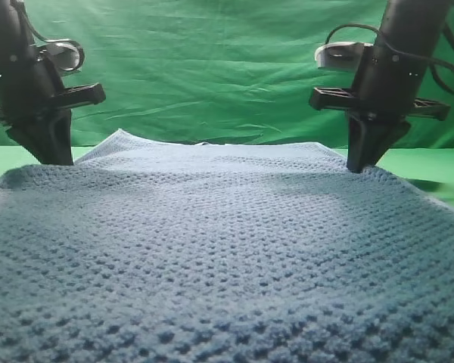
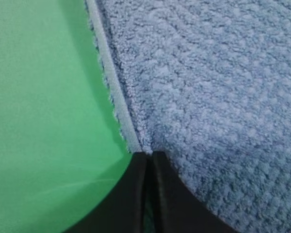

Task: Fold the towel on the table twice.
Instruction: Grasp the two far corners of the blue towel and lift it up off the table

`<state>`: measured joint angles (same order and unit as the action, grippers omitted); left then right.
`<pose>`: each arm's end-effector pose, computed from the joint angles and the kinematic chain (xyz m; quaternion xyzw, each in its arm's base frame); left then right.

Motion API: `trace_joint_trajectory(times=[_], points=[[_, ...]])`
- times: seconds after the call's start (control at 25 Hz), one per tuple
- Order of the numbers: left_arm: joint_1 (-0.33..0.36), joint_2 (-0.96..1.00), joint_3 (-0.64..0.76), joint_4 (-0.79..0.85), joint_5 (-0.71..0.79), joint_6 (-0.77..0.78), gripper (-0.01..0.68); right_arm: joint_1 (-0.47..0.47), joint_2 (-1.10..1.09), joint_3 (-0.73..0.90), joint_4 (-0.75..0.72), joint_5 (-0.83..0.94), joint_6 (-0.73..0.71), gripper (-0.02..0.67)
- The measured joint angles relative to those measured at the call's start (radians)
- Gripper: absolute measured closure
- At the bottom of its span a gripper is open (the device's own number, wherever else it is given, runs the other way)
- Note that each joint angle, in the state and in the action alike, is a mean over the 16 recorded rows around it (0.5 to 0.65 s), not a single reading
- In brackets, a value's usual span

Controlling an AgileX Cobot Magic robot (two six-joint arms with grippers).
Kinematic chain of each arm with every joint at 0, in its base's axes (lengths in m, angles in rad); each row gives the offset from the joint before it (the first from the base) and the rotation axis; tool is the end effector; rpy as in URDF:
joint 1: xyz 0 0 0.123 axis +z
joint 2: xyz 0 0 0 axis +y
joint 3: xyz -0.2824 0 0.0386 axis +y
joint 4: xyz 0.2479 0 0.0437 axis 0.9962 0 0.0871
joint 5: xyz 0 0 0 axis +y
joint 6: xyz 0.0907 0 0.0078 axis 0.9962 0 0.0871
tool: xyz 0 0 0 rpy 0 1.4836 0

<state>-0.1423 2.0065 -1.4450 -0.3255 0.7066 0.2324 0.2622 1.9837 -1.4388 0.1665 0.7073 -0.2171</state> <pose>0.4162 -0.0788 0.1862 0.0815 0.9699 -0.1183 0.1967 0.4026 0.1182 0.1921 -0.1821 0.9603 0.0702 0.1993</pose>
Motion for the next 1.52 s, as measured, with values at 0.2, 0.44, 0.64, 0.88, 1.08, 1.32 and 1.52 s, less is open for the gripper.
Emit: trace_joint_trajectory(times=[0.2, 0.44, 0.64, 0.88, 1.08, 1.32, 1.52], points=[[-0.005, -0.046, -0.068, -0.001, 0.078, -0.003, 0.673, -0.020, -0.098, 0.004, -0.001, 0.011, -0.001, 0.649], [-0.008, -0.110, -0.169, -0.002, 0.146, -0.008, 0.673, -0.045, -0.208, -0.020, 0.002, 0.033, -0.006, 0.649], [-0.008, -0.146, -0.270, -0.010, 0.183, -0.012, 0.673, -0.054, -0.261, -0.096, 0.014, 0.052, -0.011, 0.649], [-0.008, -0.167, -0.406, -0.035, 0.191, -0.014, 0.673, -0.055, -0.285, -0.252, 0.037, 0.062, -0.019, 0.649], [-0.008, -0.173, -0.508, -0.074, 0.160, -0.013, 0.673, -0.055, -0.289, -0.380, 0.074, 0.037, -0.043, 0.649], [-0.012, -0.173, -0.581, -0.149, 0.068, 0.006, 0.673, -0.055, -0.278, -0.470, 0.176, -0.045, -0.128, 0.649], [-0.021, -0.164, -0.602, -0.206, -0.030, 0.034, 0.673, -0.055, -0.236, -0.507, 0.298, -0.137, -0.239, 0.649]])
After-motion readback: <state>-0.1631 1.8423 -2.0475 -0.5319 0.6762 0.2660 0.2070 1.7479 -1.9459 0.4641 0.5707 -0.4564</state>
